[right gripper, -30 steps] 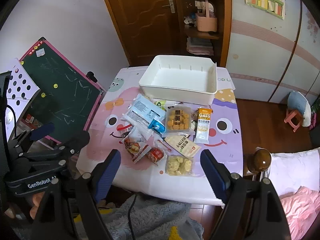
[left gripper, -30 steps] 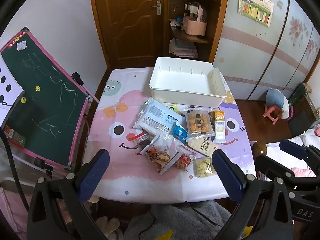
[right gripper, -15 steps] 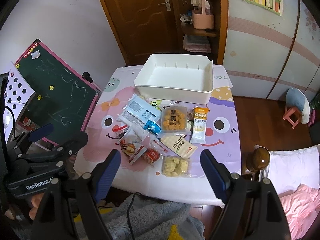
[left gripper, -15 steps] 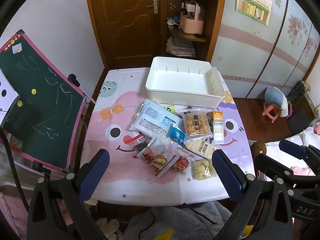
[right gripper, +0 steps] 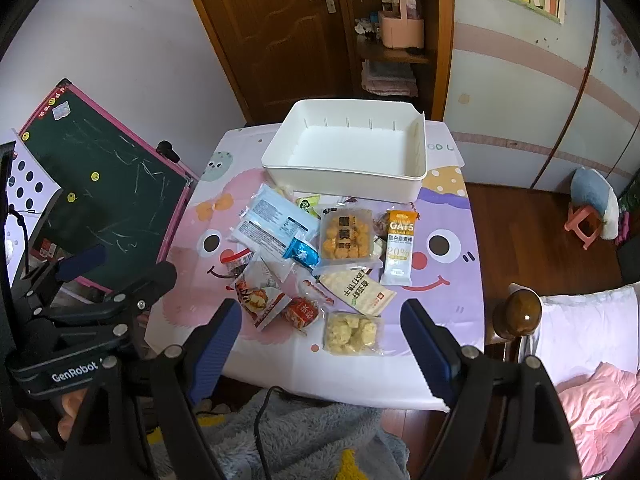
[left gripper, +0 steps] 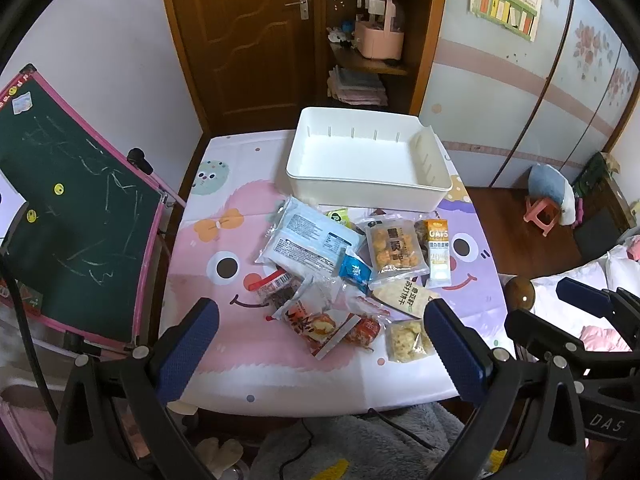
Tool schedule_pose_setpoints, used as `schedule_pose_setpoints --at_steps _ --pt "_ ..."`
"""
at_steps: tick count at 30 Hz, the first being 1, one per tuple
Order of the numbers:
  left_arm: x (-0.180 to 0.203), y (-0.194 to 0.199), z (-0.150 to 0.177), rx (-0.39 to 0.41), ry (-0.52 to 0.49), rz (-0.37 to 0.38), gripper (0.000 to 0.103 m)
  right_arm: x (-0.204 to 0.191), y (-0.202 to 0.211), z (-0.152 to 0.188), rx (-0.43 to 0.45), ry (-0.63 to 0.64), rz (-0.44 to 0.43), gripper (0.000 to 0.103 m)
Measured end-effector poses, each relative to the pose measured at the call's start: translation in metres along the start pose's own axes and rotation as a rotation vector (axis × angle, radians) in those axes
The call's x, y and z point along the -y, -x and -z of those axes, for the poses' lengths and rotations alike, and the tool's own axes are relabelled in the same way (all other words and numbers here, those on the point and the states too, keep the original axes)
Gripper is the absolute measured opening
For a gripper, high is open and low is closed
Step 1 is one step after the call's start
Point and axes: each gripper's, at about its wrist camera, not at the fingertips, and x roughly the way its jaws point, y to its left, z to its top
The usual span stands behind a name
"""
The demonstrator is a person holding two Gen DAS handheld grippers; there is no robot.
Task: Organize snacks
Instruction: 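Move both tools toward the snack pile in front of the white tray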
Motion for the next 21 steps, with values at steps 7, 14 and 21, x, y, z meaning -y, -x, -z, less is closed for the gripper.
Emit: schedule_pose_setpoints --at_steps 7,14,21 --pt "0.000 -0.007 -0.003 -0.011 -0.009 0.003 0.102 -0.002 -0.009 -0.004 -0.020 -0.004 0.005 0.082" --pt "-0.001 -0.024 -0.006 -0.039 -0.017 0.009 0.102 -0.004 -0.021 -0.012 -0.050 -0.011 0.011 0.082" --pt "0.001 -0.043 -0.011 -0.081 -0.035 0.017 0.102 -0.001 -0.036 -0.018 -0.089 -0.029 0.020 0.082"
